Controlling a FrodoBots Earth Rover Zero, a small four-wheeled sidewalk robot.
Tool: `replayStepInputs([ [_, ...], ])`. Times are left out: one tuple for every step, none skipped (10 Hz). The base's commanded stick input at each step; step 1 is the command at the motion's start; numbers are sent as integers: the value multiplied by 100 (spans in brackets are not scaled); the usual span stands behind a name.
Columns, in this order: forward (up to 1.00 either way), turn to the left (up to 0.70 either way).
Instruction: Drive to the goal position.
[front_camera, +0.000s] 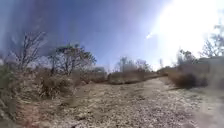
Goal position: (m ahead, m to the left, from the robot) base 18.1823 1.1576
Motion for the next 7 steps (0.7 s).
replayStepInputs([
  [70,8],
  [70,5],
  [70,3],
  [70,3],
  [70,3],
  [70,3],
  [70,3],
])
